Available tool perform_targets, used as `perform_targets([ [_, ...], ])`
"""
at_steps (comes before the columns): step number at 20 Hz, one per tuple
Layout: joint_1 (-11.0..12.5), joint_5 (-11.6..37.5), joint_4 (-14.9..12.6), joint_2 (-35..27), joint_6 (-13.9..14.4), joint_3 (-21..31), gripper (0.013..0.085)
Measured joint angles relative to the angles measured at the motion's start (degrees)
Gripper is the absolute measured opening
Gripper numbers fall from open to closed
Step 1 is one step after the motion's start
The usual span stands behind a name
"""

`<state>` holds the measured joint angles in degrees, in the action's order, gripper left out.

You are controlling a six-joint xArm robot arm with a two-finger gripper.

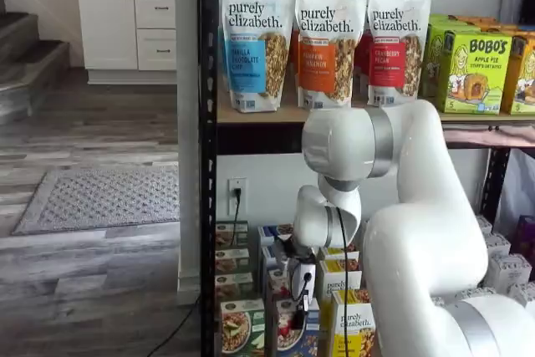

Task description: Pick up the blue and white box that is on the bottom shelf, the second box from the left

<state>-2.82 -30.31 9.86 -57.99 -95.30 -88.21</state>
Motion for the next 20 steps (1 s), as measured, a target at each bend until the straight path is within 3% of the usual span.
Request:
perform_targets([
  [3, -0.05, -0.25, -0.30, 0.01, 0.31, -0.01, 0.0530],
  [8, -0.10, -0.09, -0.21, 0.22, 0.26, 0.51, 0.0410],
  [15, -0.22, -1.15, -1.84, 0.84, 1.79, 1.29, 0.0410],
  [20, -0.54, 1.15, -0.58, 3.27, 0.85, 5.48, 0.0410],
])
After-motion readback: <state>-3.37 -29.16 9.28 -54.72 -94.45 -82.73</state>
